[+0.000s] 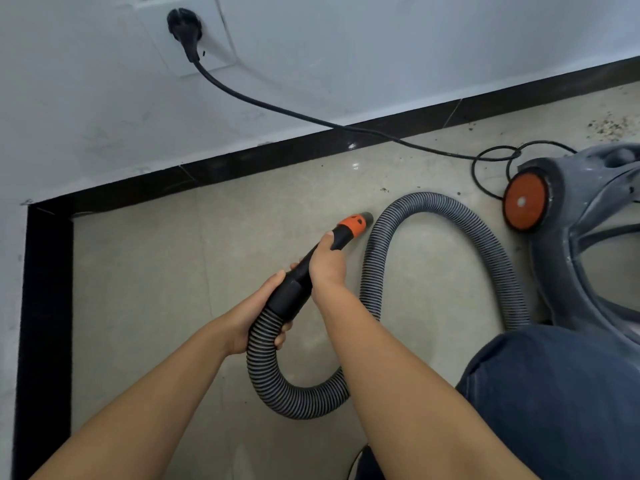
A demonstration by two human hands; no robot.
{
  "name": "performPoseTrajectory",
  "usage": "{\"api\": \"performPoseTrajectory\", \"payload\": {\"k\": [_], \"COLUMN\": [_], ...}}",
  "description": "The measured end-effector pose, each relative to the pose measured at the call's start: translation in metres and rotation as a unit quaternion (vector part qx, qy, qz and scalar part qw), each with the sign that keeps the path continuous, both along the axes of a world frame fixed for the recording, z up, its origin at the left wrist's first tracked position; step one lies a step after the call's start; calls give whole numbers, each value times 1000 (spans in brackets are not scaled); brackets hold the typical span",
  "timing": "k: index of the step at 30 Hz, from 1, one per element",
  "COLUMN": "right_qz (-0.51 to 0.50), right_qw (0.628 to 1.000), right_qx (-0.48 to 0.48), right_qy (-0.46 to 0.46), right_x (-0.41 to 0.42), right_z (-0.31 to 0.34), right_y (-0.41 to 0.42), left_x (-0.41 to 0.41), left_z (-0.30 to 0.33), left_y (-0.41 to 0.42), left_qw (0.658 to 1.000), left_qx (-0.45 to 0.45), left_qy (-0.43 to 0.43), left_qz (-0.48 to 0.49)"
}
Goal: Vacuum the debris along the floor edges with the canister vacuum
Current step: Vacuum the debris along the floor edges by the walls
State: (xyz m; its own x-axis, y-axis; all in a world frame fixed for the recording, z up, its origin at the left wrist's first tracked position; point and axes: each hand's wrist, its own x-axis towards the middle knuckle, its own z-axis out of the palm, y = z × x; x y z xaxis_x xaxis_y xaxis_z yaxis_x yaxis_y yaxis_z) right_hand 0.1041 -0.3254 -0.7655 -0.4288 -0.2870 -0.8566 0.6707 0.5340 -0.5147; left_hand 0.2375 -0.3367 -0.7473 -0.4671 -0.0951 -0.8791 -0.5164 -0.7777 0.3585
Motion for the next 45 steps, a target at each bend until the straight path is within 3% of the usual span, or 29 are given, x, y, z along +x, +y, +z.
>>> {"api": "performPoseTrajectory", "payload": {"k": [9,16,29,37,42,45], "right_qz": [-79,15,1,-92,-33,18], "right_qw": [995,998,999,994,999,999], "right_qx": [52,60,21,12,8,-17], "right_qy": [-10,20,47,56,16,-24], "right_x": [-33,-28,-54,-78,-95,-106], "right_z": [0,-4,-25,-37,-35,21], "right_y": [10,-28,-51,-31,-26,-13], "left_x": [-35,-20,-54,-83,-88,-90], "left_z": [4,-17,-21,-17,-25,-25], "left_y": [-20,-55,-50,-54,-48,-55], "left_qw": [994,998,997,993,993,993], "left_qx": [47,34,-35,-34,-59,-81], "left_qy": [-10,17,57,39,51,46], "left_qz": [-95,-40,-23,-109,-88,-78]}}
